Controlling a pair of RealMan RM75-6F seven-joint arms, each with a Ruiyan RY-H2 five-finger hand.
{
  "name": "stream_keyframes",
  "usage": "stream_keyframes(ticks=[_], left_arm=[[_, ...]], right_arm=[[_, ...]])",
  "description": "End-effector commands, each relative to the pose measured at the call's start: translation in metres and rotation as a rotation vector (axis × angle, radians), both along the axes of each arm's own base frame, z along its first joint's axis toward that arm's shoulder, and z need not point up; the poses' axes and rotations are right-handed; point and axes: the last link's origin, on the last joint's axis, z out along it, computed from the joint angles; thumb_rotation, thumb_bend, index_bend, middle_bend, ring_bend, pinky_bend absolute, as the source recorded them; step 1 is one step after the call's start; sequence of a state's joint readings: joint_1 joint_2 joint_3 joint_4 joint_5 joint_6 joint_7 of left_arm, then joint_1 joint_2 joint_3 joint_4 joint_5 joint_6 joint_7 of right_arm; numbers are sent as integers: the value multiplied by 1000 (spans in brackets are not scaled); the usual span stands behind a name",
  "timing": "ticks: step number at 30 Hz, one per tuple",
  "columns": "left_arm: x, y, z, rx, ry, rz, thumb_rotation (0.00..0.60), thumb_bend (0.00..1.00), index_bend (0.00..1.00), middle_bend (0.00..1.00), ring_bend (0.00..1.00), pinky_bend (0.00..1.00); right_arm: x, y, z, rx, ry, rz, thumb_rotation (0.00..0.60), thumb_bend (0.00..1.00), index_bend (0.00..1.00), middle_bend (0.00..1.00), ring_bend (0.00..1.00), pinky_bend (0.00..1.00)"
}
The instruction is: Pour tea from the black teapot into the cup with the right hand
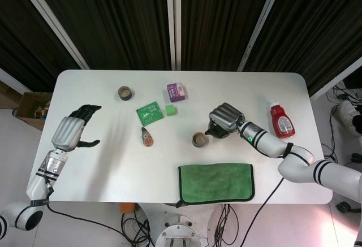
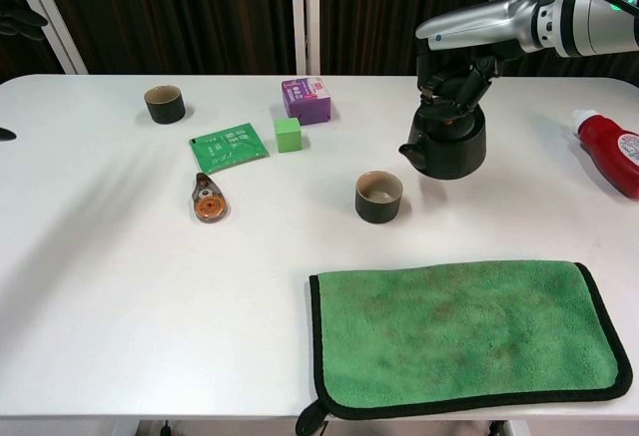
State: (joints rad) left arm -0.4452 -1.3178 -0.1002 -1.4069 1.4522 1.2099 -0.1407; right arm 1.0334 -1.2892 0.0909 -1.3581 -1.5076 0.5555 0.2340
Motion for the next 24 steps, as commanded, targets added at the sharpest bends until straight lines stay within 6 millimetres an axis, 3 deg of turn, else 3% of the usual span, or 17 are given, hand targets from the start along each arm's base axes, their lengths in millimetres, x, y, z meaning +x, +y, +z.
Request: stream_keyframes(ticks=[1, 24], left_arm=[[0, 0, 0, 1, -1, 0, 600, 0, 138, 137, 115, 275], [-2, 1, 6, 18, -12, -7, 600, 0, 138, 137, 115, 274]], right_arm=[[3, 0, -2, 7, 14, 11, 551, 694, 1000, 1000, 881, 577], [25, -1, -16, 14, 95, 91, 555, 696, 1000, 1000, 886, 581]])
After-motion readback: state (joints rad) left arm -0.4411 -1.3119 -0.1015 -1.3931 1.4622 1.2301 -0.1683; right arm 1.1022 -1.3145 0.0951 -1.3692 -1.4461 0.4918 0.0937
